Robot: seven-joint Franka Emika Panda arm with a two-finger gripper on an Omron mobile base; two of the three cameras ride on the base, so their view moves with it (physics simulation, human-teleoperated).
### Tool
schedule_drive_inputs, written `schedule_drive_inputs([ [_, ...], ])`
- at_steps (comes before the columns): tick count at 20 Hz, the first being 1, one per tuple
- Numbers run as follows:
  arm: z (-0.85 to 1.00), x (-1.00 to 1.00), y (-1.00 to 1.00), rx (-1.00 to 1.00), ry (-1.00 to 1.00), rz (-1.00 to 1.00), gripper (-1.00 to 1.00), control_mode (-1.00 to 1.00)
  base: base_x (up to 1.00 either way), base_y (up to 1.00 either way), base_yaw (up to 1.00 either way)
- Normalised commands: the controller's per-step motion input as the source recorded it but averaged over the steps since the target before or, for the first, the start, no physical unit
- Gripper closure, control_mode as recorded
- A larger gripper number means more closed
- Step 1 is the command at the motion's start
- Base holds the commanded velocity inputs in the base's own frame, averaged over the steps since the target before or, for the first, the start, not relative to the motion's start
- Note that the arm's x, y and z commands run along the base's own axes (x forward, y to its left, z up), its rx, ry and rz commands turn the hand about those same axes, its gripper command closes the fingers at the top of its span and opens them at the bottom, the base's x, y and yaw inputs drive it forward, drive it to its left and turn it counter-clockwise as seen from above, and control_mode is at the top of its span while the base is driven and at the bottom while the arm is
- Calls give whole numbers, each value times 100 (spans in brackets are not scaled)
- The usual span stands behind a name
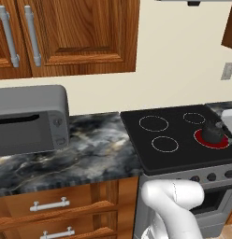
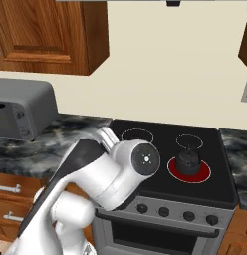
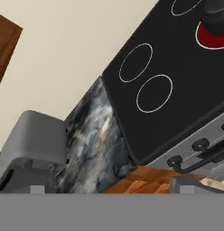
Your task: The kettle is done boiling. Turn off the stove, then wait for 300 timesteps before moving the kettle to the dining table.
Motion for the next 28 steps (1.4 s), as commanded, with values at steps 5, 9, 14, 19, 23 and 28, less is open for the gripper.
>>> schedule_drive_inputs([
  [5, -15, -27, -28, 18, 0, -9, -100, -100, 0, 0, 0],
  [9, -11, -24, -27, 19, 0, -9, -100, -100, 0, 0, 0],
  [14, -12, -11, -20, 17, 0, -8, -100, -100, 0, 0, 0],
  [19, -16, -2, -12, 13, 0, -7, -100, -100, 0, 0, 0],
  [23, -24, 0, -1, 9, 0, -7, -100, -100, 0, 0, 0],
  [28, -26, 0, 0, 8, -2, -4, -100, -100, 0, 0, 0],
])
